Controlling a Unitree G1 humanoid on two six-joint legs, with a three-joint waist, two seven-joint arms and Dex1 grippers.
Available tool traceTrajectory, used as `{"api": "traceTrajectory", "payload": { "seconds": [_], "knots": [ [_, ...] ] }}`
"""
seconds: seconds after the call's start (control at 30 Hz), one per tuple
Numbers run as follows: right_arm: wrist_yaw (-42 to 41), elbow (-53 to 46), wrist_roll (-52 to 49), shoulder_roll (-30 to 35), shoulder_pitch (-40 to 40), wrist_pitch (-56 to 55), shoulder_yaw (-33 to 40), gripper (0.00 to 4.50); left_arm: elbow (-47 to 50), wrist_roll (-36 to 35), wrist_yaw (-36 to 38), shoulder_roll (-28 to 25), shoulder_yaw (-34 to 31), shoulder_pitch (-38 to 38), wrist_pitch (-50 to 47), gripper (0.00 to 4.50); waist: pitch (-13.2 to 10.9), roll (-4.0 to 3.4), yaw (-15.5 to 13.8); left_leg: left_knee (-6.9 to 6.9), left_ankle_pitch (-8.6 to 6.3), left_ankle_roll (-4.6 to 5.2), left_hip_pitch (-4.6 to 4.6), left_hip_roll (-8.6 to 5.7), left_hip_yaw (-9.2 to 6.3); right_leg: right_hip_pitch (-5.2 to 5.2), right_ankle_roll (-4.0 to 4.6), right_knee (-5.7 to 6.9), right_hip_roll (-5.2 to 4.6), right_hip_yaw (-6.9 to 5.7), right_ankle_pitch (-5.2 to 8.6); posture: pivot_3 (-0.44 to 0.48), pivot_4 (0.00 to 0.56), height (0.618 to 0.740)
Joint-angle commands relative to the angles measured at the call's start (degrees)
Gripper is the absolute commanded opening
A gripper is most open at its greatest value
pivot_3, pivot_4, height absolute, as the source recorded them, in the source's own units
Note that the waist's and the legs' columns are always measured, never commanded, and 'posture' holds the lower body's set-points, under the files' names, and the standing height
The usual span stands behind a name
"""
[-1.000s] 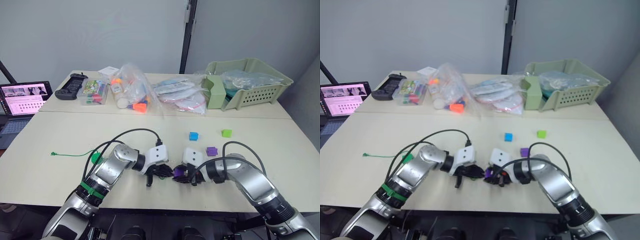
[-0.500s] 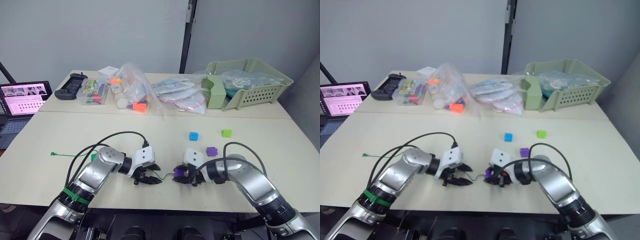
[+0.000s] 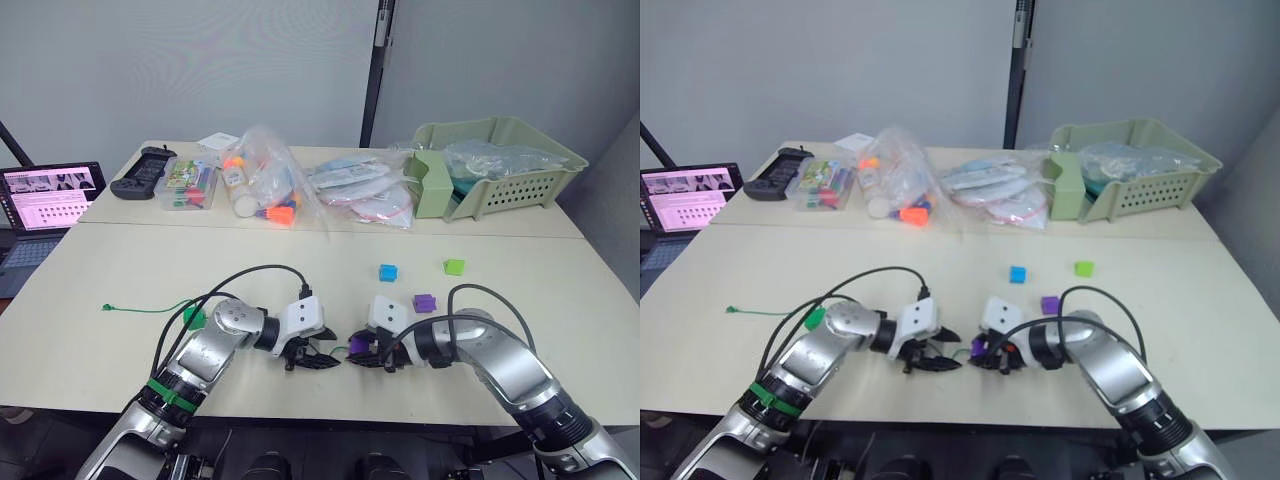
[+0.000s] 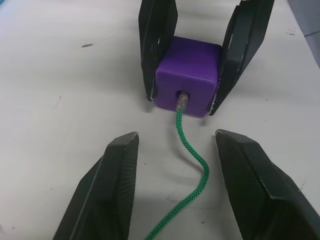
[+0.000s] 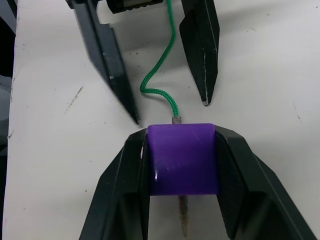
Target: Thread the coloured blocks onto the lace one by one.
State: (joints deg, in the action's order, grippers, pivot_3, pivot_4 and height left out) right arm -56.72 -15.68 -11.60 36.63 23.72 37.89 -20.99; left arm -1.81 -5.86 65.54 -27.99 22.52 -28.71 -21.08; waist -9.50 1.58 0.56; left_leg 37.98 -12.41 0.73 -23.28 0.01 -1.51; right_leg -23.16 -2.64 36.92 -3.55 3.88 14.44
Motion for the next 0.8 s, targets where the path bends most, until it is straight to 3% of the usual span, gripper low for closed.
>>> {"api": "traceTrajectory", "payload": {
  "seconds": [0.03, 0.13, 0.8],
  "knots": [
    [0.20, -1.86, -0.51, 0.55, 0.25, 0.29, 1.38, 1.19, -0.55, 0.91, 0.59, -0.90, 0.90, 0.17, 0.07, 1.09, 0.00, 0.00, 0.13, 0.00, 0.00, 0.00, 0.00, 0.00, 0.00, 0.00, 0.00, 0.00, 0.00, 0.00, 0.00, 0.000, 0.150, 0.740],
    [0.29, -1.82, -0.62, 0.57, 0.30, 0.23, 1.32, 1.19, -0.78, 0.89, 0.61, -1.25, 0.69, -0.11, 0.22, 0.06, 0.00, 0.00, 0.19, 0.00, 0.00, 0.00, 0.00, 0.02, -0.01, -0.02, 0.00, 0.03, 0.01, 0.00, 0.00, 0.000, 0.150, 0.740],
    [1.02, -1.90, -0.88, -0.04, 0.31, 0.54, 0.76, 1.19, -2.34, 2.12, 0.54, 4.26, 3.77, -4.46, 1.27, 0.03, 0.00, 0.00, 0.07, 0.00, 0.00, 0.00, -0.02, -0.02, 0.03, -0.01, 0.00, 0.01, 0.01, 0.00, 0.00, 0.000, 0.150, 0.740]
  ]
}}
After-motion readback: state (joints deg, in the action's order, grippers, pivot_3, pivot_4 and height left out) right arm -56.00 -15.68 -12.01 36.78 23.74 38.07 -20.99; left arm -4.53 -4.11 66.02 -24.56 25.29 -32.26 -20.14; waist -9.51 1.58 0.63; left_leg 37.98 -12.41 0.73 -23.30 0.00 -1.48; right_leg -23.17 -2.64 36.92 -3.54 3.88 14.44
